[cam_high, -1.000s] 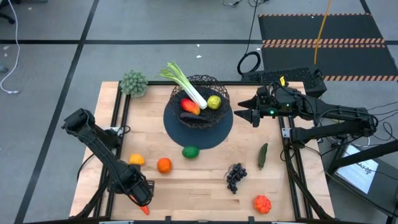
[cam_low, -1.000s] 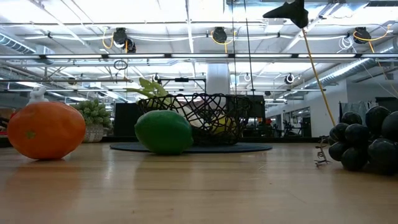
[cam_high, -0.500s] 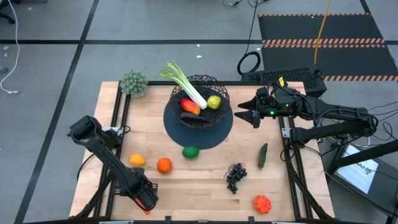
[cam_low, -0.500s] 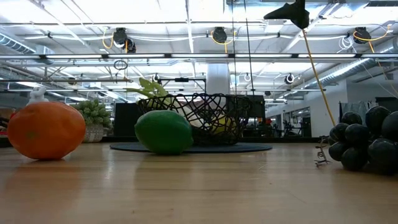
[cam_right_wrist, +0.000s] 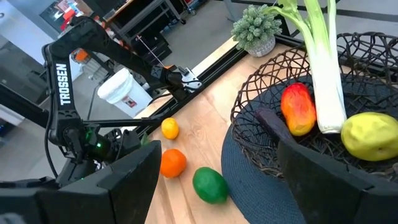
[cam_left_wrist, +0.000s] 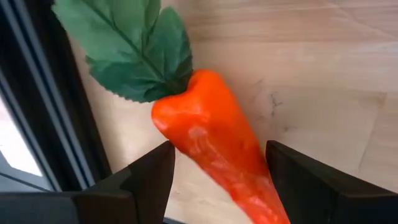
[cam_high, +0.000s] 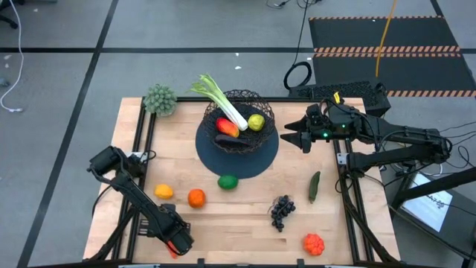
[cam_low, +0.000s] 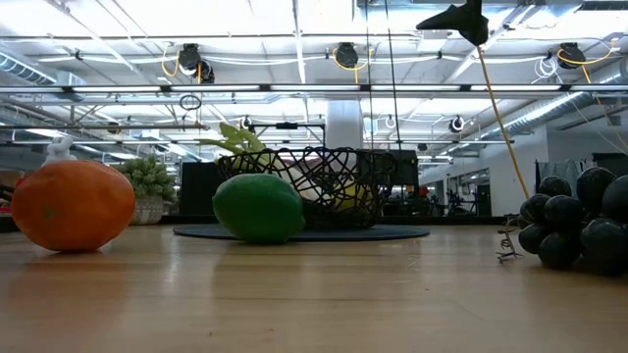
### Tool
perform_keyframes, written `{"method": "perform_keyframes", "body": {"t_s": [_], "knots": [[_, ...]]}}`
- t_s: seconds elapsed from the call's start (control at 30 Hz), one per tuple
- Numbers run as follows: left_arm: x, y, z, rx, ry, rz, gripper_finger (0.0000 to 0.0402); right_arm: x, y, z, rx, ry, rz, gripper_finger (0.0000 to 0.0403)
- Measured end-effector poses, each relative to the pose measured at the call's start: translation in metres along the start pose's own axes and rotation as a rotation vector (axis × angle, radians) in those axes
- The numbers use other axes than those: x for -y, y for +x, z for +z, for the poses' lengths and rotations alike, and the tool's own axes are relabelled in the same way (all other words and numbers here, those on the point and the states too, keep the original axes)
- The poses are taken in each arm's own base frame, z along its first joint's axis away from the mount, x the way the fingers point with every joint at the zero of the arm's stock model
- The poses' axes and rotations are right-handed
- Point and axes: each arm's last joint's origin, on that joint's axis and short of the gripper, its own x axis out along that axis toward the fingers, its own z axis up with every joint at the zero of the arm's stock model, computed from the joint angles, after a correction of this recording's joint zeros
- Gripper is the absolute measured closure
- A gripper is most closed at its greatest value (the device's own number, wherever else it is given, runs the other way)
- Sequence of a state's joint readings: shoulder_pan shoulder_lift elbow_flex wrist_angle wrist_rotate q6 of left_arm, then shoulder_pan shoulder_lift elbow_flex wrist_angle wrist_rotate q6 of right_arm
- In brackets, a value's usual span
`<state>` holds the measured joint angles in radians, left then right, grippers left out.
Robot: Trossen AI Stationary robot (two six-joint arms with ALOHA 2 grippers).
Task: Build produce basket
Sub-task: Put the orange carrot into the wire basket
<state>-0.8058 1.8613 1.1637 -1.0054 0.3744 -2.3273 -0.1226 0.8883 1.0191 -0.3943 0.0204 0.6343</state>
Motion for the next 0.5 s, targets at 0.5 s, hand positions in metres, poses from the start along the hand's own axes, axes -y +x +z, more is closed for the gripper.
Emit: {"method": "perform_keyframes", "body": {"t_s": [0.5], "knots": [[0.0071, -0.0013, 0.0053, 0.011, 0.136, -0.024, 0.0254, 0.0000, 0.0000, 0.0000, 0.000, -0.021, -0.001, 0.0090]]}}
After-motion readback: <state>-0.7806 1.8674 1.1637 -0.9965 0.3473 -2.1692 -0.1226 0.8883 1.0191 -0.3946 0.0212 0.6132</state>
